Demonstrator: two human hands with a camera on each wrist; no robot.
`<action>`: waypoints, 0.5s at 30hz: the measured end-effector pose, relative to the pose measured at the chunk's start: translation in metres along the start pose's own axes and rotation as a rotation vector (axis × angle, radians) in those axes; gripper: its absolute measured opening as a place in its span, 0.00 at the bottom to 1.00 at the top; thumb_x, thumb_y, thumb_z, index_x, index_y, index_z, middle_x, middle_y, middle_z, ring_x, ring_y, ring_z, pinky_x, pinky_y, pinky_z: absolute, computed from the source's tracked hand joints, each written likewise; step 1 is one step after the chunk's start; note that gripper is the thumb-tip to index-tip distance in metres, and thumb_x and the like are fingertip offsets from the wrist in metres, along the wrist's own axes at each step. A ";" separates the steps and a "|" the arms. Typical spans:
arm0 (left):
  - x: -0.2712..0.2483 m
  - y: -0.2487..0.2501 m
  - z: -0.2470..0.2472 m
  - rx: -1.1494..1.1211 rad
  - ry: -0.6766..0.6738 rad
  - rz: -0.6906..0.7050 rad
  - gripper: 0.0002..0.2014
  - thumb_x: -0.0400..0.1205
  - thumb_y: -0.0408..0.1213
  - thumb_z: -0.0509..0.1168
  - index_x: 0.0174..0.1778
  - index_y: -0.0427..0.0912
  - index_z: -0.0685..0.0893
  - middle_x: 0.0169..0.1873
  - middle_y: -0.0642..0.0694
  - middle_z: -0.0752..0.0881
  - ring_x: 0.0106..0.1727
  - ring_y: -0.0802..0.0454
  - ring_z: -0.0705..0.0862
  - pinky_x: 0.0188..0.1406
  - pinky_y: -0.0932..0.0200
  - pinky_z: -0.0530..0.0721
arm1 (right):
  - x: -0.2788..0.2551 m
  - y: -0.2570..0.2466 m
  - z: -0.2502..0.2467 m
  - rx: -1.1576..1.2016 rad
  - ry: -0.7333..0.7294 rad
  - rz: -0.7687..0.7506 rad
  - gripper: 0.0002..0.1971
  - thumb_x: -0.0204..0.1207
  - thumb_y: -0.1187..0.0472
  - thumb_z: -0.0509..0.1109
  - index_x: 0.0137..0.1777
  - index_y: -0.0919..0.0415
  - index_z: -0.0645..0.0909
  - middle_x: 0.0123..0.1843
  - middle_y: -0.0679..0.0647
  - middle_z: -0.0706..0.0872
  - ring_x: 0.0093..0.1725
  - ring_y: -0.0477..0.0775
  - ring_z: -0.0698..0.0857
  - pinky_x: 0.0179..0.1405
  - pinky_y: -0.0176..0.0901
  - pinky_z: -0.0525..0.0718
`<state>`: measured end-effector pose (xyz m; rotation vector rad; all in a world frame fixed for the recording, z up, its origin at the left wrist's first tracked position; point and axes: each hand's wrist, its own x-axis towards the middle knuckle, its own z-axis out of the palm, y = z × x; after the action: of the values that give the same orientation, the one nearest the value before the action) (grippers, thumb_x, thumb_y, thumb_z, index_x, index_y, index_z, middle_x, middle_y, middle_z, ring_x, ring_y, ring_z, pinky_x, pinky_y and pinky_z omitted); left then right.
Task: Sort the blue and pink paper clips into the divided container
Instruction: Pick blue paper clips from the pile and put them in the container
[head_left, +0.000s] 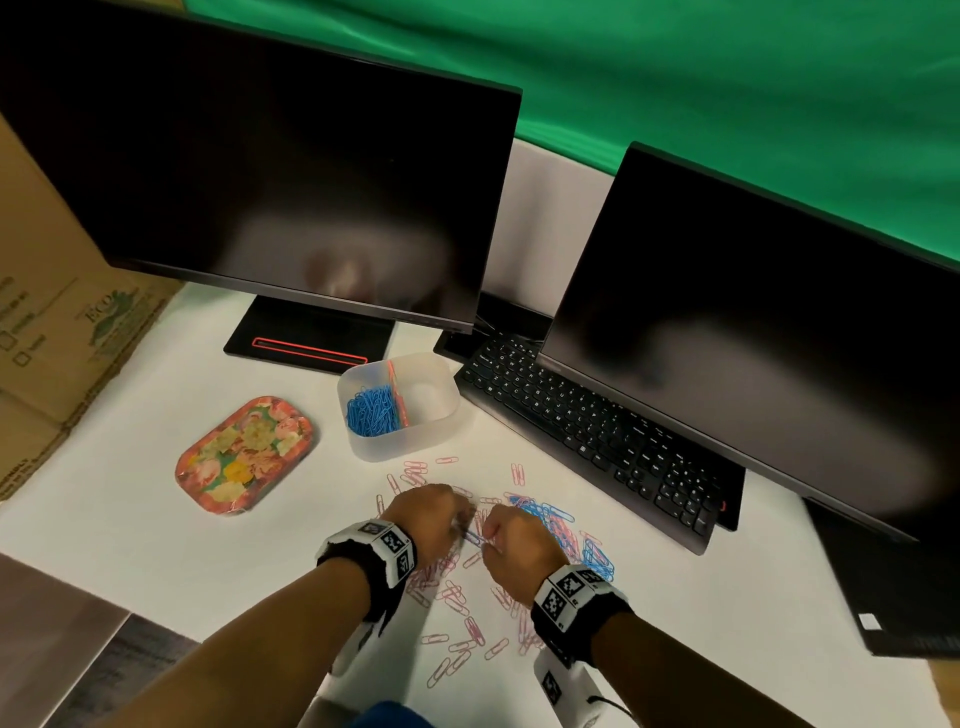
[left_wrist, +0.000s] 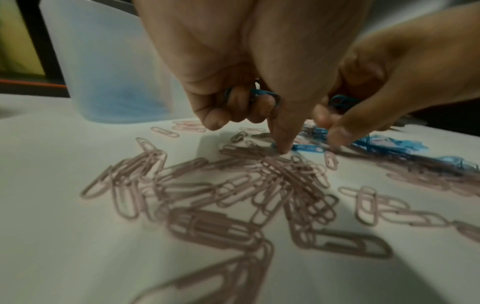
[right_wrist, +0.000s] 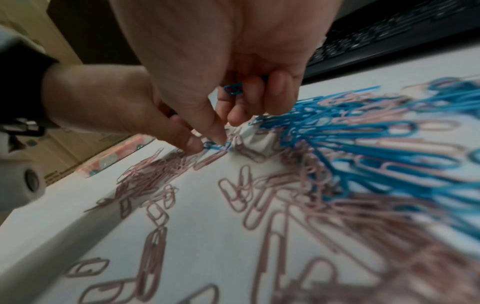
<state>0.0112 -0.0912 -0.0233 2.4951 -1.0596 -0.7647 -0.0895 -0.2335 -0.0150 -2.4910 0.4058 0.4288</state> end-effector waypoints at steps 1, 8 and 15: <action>0.001 0.000 0.000 0.020 -0.010 -0.005 0.06 0.76 0.38 0.63 0.44 0.51 0.84 0.47 0.51 0.86 0.49 0.49 0.83 0.49 0.55 0.82 | -0.003 0.006 -0.001 0.018 0.010 0.012 0.05 0.74 0.62 0.66 0.49 0.54 0.79 0.44 0.48 0.79 0.45 0.52 0.80 0.40 0.37 0.76; 0.000 -0.004 0.001 0.033 -0.093 0.010 0.04 0.79 0.37 0.61 0.41 0.52 0.75 0.49 0.48 0.81 0.51 0.47 0.81 0.51 0.56 0.79 | -0.022 0.037 -0.012 0.066 0.062 0.103 0.08 0.71 0.66 0.64 0.38 0.51 0.80 0.42 0.49 0.85 0.41 0.49 0.82 0.36 0.33 0.76; -0.009 0.002 -0.008 -0.274 -0.028 0.016 0.06 0.78 0.32 0.64 0.40 0.48 0.81 0.40 0.47 0.87 0.44 0.49 0.85 0.47 0.60 0.82 | -0.019 0.022 -0.012 0.354 0.108 0.170 0.06 0.73 0.53 0.75 0.46 0.53 0.85 0.32 0.41 0.80 0.34 0.40 0.80 0.34 0.23 0.73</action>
<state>0.0096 -0.0854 -0.0134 2.2489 -0.9138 -0.8782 -0.1127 -0.2539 -0.0091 -2.1481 0.6785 0.2624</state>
